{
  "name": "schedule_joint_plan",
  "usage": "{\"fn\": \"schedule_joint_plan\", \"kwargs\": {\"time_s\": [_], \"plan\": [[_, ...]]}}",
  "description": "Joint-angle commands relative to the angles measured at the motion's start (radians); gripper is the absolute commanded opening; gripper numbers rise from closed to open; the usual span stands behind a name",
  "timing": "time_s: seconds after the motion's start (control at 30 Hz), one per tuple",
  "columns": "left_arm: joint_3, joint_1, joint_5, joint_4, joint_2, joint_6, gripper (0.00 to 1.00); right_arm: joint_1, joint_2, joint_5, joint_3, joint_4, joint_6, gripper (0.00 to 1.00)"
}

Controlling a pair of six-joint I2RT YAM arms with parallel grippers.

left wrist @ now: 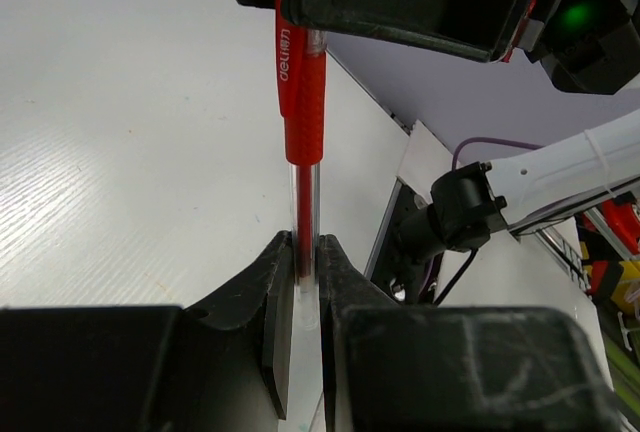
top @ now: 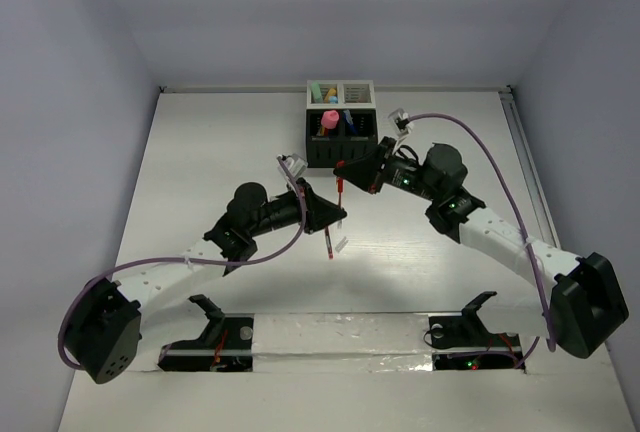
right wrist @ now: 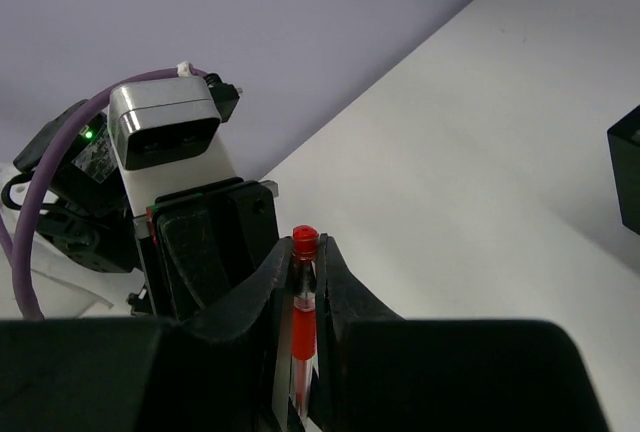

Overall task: Sort the stationery into containers
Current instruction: Place the pen in the storage box.

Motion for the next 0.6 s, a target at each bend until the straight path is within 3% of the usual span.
{"fn": "schedule_joint_plan", "kwargs": {"time_s": [0.0,0.17,0.37,0.57], "plan": [[0.090,0.006,-0.087,0.236,-0.055,-0.008,0.00,0.044,0.018,-0.011,-0.055,-0.110,-0.010,0.00],[0.039,0.006,-0.098,0.238,-0.048,-0.017,0.01,0.034,0.024,0.078,-0.036,-0.076,0.036,0.00],[-0.004,0.006,-0.110,0.226,-0.075,-0.002,0.32,-0.023,0.035,0.141,0.020,-0.030,0.100,0.00],[-0.031,0.006,-0.176,0.145,-0.143,0.052,0.50,-0.081,0.102,0.172,0.092,0.007,0.128,0.00]]}}
